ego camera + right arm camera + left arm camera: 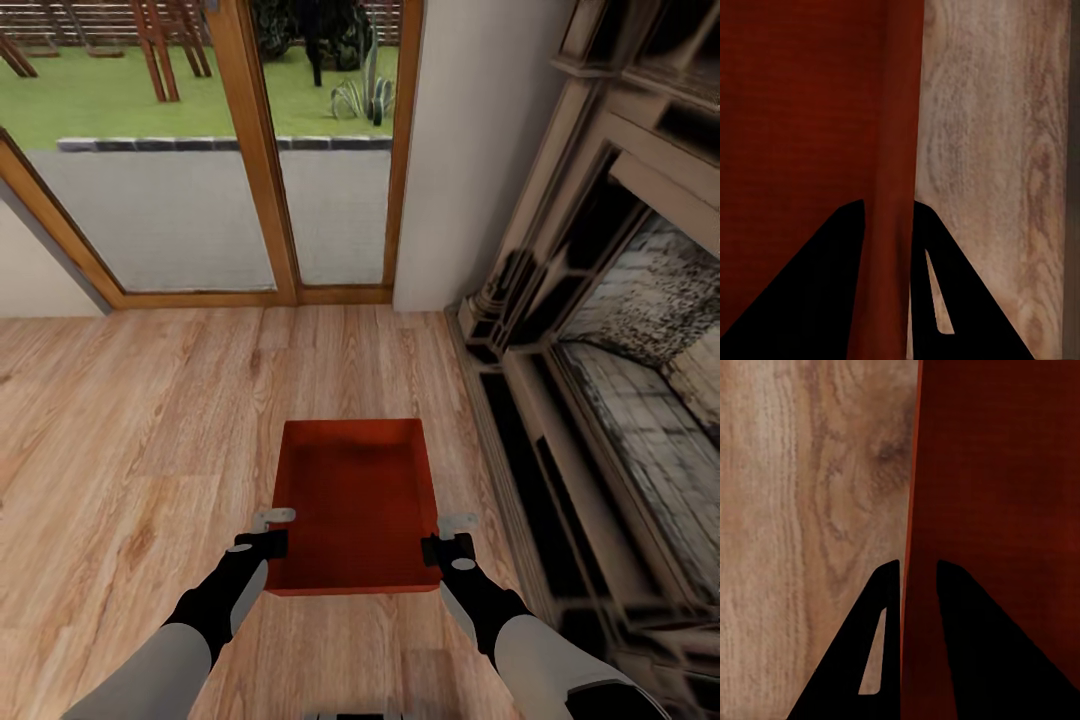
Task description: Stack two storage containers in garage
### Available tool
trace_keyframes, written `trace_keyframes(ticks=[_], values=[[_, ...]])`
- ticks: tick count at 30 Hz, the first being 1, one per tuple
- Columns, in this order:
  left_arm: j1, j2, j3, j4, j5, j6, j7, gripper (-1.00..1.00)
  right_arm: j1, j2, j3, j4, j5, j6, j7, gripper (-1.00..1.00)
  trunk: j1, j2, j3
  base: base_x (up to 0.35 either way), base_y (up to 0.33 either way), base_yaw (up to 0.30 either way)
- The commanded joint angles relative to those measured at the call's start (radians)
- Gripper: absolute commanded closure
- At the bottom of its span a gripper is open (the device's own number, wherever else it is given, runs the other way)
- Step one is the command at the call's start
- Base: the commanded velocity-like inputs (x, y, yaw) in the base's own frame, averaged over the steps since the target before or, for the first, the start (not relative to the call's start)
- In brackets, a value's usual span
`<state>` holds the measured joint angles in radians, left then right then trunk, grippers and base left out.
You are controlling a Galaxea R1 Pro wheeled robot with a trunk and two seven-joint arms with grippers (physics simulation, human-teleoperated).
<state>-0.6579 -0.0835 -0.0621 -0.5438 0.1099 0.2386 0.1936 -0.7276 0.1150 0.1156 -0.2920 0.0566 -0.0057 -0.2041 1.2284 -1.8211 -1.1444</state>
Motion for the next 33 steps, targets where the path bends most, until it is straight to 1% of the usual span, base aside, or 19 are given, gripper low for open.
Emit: trace_keyframes(ticks=[1,33], values=[[0.0,0.001,-0.001,-0.003,-0.01,0.007,0.015,1.0,0.0,0.0,0.001,0.002,0.0,0.0,-0.005,1.0,-0.004,0.007,0.003,0.0,0.0,0.0],[0.0,0.001,-0.001,-0.004,-0.009,0.006,0.015,1.0,0.0,0.0,0.001,0.003,-0.001,-0.011,-0.005,1.0,-0.127,0.231,0.103,0.0,0.0,0.0]])
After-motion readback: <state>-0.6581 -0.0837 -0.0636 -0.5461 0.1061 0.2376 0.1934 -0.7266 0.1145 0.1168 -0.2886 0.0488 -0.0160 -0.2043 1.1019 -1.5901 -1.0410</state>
